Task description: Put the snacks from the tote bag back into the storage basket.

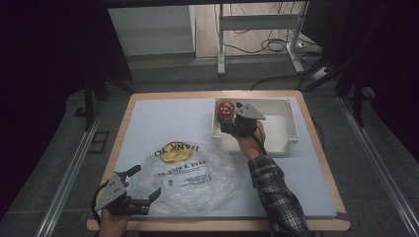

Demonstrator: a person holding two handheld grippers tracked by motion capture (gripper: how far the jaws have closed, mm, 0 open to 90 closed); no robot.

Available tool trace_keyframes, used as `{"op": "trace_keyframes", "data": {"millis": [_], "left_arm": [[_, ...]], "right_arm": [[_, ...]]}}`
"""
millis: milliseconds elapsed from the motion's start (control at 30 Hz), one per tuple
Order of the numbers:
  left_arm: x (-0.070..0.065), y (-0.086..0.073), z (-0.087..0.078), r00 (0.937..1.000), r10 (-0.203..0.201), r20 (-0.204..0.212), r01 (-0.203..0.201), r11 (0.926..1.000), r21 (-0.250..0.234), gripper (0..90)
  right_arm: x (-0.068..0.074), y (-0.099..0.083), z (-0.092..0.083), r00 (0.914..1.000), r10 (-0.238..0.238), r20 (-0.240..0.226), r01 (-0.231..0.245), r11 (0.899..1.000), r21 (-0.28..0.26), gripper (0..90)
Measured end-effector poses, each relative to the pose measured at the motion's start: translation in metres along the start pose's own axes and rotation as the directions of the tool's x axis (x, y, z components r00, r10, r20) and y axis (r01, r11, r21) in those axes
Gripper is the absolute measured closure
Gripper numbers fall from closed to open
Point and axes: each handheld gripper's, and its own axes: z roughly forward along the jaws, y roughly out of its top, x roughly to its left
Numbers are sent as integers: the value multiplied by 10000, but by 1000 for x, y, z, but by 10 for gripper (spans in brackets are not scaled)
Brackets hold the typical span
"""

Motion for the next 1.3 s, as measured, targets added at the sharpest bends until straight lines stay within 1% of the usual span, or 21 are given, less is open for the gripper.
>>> {"op": "trace_keyframes", "data": {"millis": [167,733,1000,1200,1300], "left_arm": [[0,0,0,10000,1,-2,-1,10000,-9,4],[-1,0,0,10000,22,0,-22,10000,5,4],[-1,0,1,10000,37,11,-37,10000,14,4],[-2,0,1,10000,54,29,-54,10000,8,4],[-2,0,1,10000,59,29,-59,10000,14,4]], "right_arm": [[2,2,-5,9999,-7,-168,7,10000,43,123],[8,1,-25,9991,-145,-405,163,9989,441,73],[11,3,-38,9987,-249,-437,265,9990,365,52],[12,2,-48,9979,-323,-554,339,9990,282,47],[12,2,-53,9979,-250,-590,263,9994,203,47]]}}
